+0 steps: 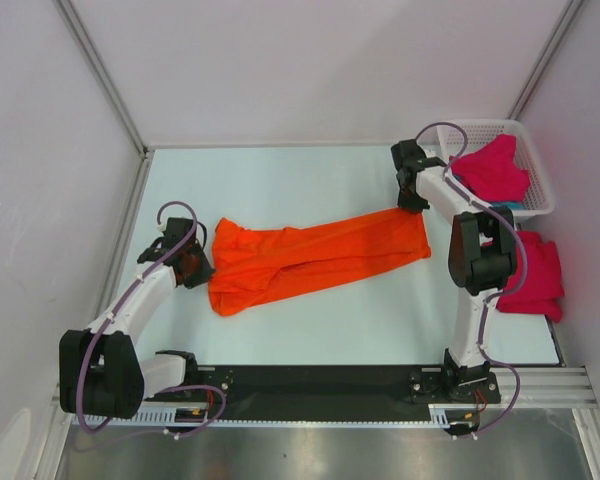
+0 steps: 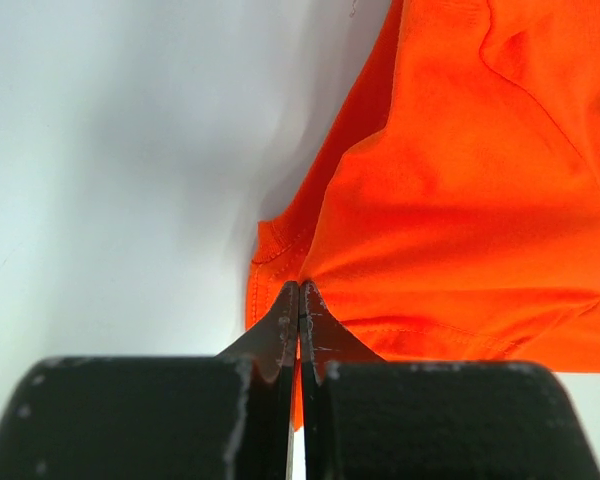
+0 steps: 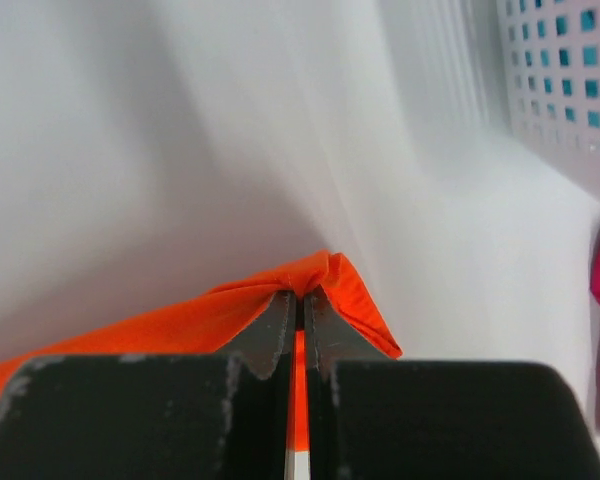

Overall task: Fold and stack the t-shirts
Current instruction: Fold the other side of the tshirt into a rectangle

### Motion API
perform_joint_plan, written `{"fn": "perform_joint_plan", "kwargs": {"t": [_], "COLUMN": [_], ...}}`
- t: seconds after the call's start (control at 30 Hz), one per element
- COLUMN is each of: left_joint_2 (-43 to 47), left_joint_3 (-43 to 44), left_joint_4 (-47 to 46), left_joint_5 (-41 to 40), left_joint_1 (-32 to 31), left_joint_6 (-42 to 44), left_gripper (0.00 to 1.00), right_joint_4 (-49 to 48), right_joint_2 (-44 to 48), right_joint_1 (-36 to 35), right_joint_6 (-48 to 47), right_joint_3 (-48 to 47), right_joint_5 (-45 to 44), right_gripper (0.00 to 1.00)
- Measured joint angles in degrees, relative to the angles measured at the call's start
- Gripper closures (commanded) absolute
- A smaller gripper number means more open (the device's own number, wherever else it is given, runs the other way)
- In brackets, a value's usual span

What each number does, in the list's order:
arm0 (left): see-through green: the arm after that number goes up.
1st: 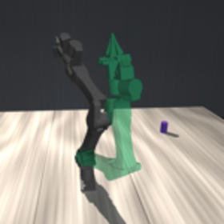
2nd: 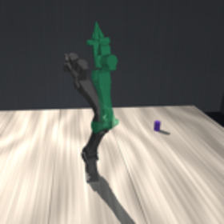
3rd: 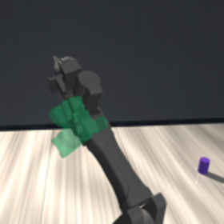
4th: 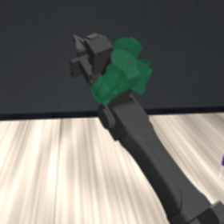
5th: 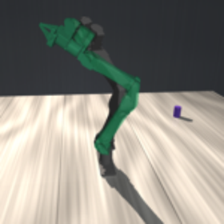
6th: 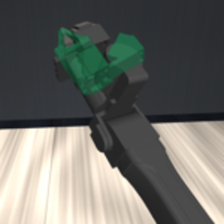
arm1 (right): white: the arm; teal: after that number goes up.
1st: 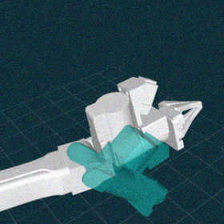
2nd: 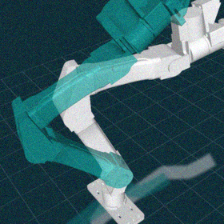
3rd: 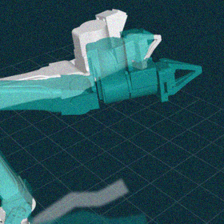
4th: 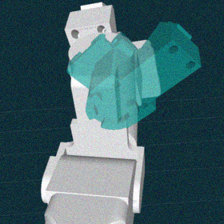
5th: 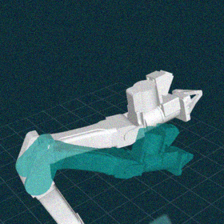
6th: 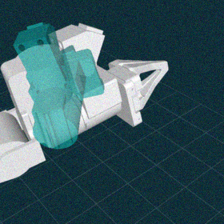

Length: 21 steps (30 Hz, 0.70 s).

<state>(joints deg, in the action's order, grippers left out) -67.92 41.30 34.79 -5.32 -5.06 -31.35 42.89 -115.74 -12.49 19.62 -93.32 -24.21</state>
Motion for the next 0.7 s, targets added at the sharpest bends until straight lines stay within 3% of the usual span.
{"fn": "perform_joint_plan", "kwargs": {"t": [0.17, 0.3, 0.5, 0.57, 0.67, 0.7], "left_joint_2": [0.0, 0.0, 0.0, -0.1, -0.5, -0.6], "left_joint_3": [0.0, 0.0, 0.0, 0.0, 0.0, 0.0], "left_joint_4": [0.0, 0.0, 0.0, 0.0, -0.1, -0.2], "left_joint_5": [0.0, 0.0, 0.0, 0.0, 0.5, 0.8], "left_joint_1": [0.0, 0.0, 0.0, 0.0, 0.0, 0.0], "left_joint_6": [0.0, 0.0, 0.4, 0.4, 0.3, 0.4], "left_gripper": [1.0, 1.0, 0.98, 0.93, 0.77, 0.62], "right_joint_4": [0.1, 0.3, 0.4, 0.5, 0.6, 0.6], "right_joint_2": [-2.0, -3.6, -4.3, -4.3, -4.2, -4.1], "right_joint_1": [0.0, 0.2, 0.3, 0.3, 0.2, 0.0], "right_joint_6": [-0.2, -0.1, -0.2, -0.2, -0.2, -0.1], "right_joint_3": [-2.8, -2.8, -1.1, -1.0, -1.0, -1.0], "right_joint_5": [-0.7, -0.7, -1.1, -1.2, -1.3, -1.3], "right_gripper": [0.97, 0.59, 0.52, 0.52, 0.52, 0.52]}}
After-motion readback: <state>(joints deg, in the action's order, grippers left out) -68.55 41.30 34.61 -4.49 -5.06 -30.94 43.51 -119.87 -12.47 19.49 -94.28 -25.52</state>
